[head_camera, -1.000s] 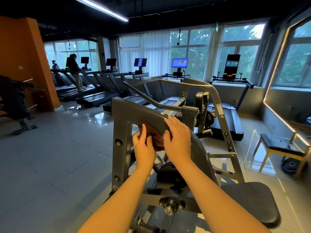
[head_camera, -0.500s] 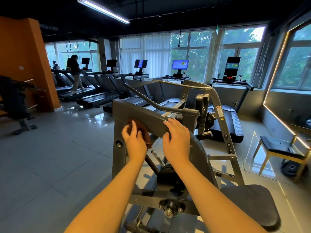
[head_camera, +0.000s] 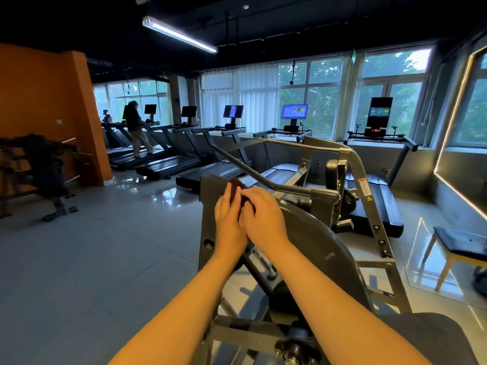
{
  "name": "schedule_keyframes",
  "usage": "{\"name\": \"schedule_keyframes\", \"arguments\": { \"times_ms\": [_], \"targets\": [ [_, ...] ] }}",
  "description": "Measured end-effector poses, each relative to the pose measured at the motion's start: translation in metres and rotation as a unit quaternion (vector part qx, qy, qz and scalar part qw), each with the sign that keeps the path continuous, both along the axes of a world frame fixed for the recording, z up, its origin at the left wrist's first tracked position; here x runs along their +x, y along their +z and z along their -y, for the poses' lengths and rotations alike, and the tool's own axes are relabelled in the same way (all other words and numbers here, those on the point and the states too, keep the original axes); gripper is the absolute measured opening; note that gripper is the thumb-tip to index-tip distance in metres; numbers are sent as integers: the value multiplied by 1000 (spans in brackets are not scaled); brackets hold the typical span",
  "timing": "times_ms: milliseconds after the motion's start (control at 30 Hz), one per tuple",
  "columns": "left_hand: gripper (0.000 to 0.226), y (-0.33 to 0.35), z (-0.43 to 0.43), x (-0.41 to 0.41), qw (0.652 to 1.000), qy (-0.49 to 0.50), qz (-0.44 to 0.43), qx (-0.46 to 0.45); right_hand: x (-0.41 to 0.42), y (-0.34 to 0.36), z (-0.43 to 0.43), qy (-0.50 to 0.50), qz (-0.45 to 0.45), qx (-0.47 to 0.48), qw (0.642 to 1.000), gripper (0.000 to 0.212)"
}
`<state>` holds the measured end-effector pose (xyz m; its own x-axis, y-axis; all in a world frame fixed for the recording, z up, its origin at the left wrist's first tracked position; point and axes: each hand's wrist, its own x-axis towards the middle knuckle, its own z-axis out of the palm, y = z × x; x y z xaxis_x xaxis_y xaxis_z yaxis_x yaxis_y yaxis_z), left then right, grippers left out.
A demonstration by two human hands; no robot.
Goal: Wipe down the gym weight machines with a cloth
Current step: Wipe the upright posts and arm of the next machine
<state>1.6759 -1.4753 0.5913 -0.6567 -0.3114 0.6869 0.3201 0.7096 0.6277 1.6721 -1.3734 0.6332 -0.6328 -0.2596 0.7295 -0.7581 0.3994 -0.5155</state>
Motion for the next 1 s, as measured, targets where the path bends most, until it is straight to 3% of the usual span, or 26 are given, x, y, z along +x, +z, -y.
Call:
{"name": "schedule_keyframes", "arguments": {
  "times_ms": [200,433,533,667,733,900,1000],
  "targets": [
    [47,35,55,-21,991,13,9,-132,-19,32,41,16,44,-36,998,29],
    [36,53,107,-28,997,67,25,-41,-33,42,75,-61,64,72,993,32],
    [36,47,92,-27,999,35,19,3,-36,41,84,-84,57,57,993,28],
    [42,34,82,-23,999,19,6,-39,-36,36,79,-89,43,18,995,17],
    [40,36,94,-26,999,30,15,-43,-34,34,76,-92,25,44,995,19],
    [44,37,102,-22,997,34,32,53,-30,33,74,-83,20,42,995,24],
    [46,33,79,-12,1000,13,20,14,-31,35,70,-64,36,24,997,25]
  ]
}}
